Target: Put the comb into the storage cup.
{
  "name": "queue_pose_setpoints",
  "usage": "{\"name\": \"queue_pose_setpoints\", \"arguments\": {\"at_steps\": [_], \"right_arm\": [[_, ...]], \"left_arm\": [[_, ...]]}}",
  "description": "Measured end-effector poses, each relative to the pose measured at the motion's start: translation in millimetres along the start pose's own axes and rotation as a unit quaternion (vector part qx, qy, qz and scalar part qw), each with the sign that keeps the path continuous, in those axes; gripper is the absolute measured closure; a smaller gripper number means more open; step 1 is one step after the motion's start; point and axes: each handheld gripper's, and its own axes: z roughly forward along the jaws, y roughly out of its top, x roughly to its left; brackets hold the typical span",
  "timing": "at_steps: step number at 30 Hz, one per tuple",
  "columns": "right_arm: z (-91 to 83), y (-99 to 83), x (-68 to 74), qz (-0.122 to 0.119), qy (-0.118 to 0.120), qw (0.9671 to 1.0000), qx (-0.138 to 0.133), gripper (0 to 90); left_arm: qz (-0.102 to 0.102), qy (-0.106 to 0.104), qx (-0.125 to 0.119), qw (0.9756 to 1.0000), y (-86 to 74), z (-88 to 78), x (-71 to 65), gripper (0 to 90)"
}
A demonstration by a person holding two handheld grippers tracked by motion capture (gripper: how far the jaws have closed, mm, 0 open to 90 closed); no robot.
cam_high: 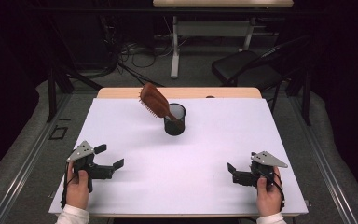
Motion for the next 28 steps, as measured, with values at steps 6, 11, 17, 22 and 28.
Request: {"name": "queue_pose_setpoints", "arguments": {"at_steps": [6,11,17,22,28], "right_arm": [[1.5,-1.5,-0.6,0.001,-0.001,1.0000,0.000,0.0],[2.3,-2.7,-1.9,0.003,-0.001,1.0000,0.002,0.0],[3.0,-3.6,-2.5,0.004,-0.001,1.0000,0.005,0.0],[4.5,-4.4,-2.7,0.005,0.000,1.0000,0.008,0.0],[4.0,-4.6,-3.7,0.005,-0.001,0.9999,0.010,0.0]], "left_arm": [[-0.001,0.001,-0.005,1.0000,-1.1,-0.6,1.3,0.4],[-0.005,0.001,-0.002,1.0000,-2.1,0.4,2.2,0.4],[-0.007,0.000,-0.002,1.0000,-3.0,1.1,2.7,0.4],[-0.012,-0.002,-0.003,0.9999,-4.0,1.2,4.2,0.4],[-0.016,-0.001,-0.004,0.9999,-4.0,0.7,4.6,0.4]]}}
